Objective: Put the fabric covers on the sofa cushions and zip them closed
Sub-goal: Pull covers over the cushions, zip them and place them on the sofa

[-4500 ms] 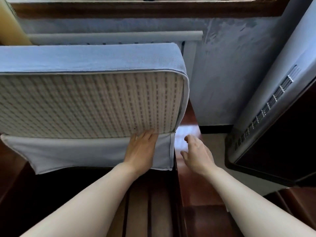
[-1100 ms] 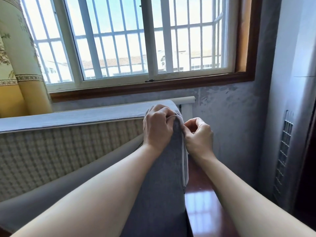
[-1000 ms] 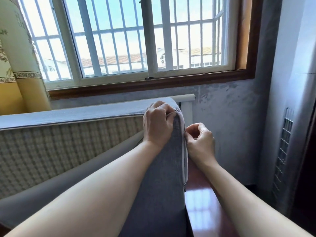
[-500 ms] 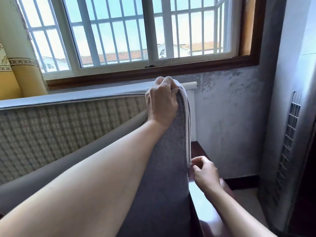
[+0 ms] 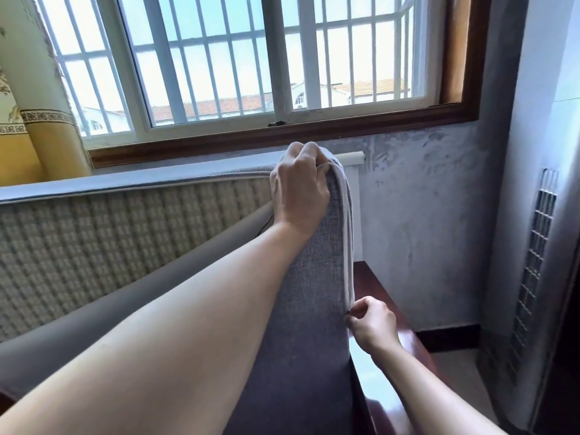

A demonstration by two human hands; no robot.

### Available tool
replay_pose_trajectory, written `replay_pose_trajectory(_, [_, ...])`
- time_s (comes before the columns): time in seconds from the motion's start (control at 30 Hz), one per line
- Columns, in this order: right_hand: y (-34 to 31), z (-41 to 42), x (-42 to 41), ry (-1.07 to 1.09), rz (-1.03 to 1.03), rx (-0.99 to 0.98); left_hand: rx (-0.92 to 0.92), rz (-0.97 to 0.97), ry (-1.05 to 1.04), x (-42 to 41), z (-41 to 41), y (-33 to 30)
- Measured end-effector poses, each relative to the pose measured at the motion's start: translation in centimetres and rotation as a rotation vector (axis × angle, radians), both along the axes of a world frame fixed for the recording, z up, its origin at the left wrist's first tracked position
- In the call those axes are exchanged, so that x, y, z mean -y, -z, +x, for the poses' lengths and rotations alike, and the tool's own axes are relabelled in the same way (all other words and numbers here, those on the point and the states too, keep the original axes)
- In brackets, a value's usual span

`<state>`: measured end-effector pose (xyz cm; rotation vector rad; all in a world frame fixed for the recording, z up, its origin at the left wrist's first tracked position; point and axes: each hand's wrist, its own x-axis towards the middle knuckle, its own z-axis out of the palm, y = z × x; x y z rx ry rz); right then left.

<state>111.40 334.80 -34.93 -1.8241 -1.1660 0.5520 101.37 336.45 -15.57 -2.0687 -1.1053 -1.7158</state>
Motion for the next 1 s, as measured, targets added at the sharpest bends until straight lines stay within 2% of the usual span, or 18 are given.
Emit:
replay_pose_trajectory(0.2, [-0.3,-0.2,-0.5,0.026,-0.034,0.001,-0.009,0.0,0.007,0.1,0.0,0.0])
replay_pose_trajectory(0.4, [-1.0,0.4,-0.4,0.037,-0.151,-0.152,-0.032,-0.051,-0.007,0.3,0.0,-0.4])
replay_pose_trajectory(0.47, [-2.1,0.7,-0.2,0.051,-0.154,-0.115,-0.047,-0.075,-0.021,0.4,-0.1,-0.6])
replay_pose_trajectory(0.67, [-5.9,0.3,1.2,0.071,-0.083,-0.089,-0.091,-0.153,-0.051,0.8,-0.4,-1.4])
replay_pose_trajectory(1.0, [-16.6,0.0,2.1,0.087,0.162,-0.194,-0.194,-0.331,-0.02,1.4,-1.2,-3.7])
